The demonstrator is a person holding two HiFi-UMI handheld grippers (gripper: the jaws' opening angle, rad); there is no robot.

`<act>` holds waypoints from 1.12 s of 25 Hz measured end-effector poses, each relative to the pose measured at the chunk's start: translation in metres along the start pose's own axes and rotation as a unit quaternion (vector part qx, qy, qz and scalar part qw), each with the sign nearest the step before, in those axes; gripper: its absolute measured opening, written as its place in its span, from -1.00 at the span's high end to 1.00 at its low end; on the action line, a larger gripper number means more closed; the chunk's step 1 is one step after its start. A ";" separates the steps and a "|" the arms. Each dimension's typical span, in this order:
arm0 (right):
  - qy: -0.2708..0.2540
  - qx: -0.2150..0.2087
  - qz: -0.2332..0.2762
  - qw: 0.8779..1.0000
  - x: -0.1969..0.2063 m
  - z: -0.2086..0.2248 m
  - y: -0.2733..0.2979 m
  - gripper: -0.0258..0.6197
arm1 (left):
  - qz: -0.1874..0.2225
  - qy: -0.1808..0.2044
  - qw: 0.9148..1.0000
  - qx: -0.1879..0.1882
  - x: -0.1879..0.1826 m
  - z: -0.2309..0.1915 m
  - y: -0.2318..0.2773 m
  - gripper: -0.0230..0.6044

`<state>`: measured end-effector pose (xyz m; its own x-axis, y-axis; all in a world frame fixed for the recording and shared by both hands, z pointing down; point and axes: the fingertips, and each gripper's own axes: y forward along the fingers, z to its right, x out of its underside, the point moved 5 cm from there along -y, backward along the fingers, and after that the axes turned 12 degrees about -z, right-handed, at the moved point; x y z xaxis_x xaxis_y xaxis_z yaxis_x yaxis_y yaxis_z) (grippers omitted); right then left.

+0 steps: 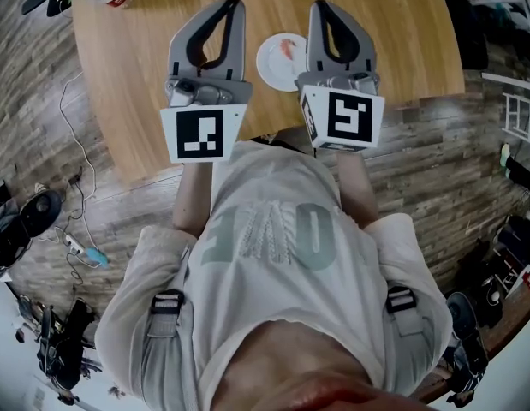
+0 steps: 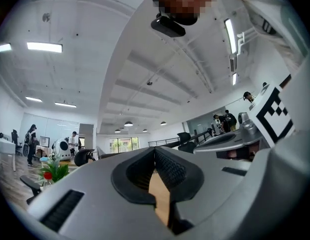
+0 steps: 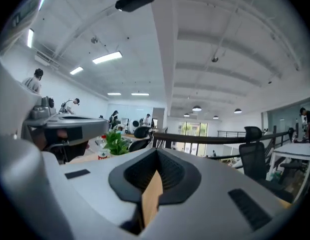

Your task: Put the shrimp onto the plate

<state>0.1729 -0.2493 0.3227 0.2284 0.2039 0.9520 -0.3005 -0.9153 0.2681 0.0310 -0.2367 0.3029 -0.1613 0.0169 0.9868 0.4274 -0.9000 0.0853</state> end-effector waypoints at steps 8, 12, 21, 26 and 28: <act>0.017 0.039 0.054 0.998 -0.010 0.007 -0.043 0.86 | 0.008 0.009 1.000 0.018 -0.013 0.013 -0.006 0.90; 0.029 0.046 0.058 0.997 -0.011 0.010 -0.052 0.86 | 0.035 0.025 0.999 0.023 -0.033 0.016 -0.010 0.90; 0.020 0.071 0.063 0.995 -0.014 0.014 -0.065 0.86 | 0.049 0.034 0.998 0.035 -0.044 0.030 -0.012 0.90; 0.018 0.074 0.058 0.995 -0.011 0.020 -0.066 0.86 | 0.051 0.016 0.998 0.040 -0.045 0.033 -0.010 0.90; 0.020 0.077 0.056 0.995 -0.009 0.023 -0.066 0.86 | 0.056 0.004 0.998 0.041 -0.046 0.032 -0.009 0.90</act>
<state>0.2120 -0.1987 0.2932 0.1641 0.1079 0.9805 -0.1766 -0.9747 0.1368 0.0635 -0.2154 0.2616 -0.1146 -0.0853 0.9897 0.5144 -0.8575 -0.0143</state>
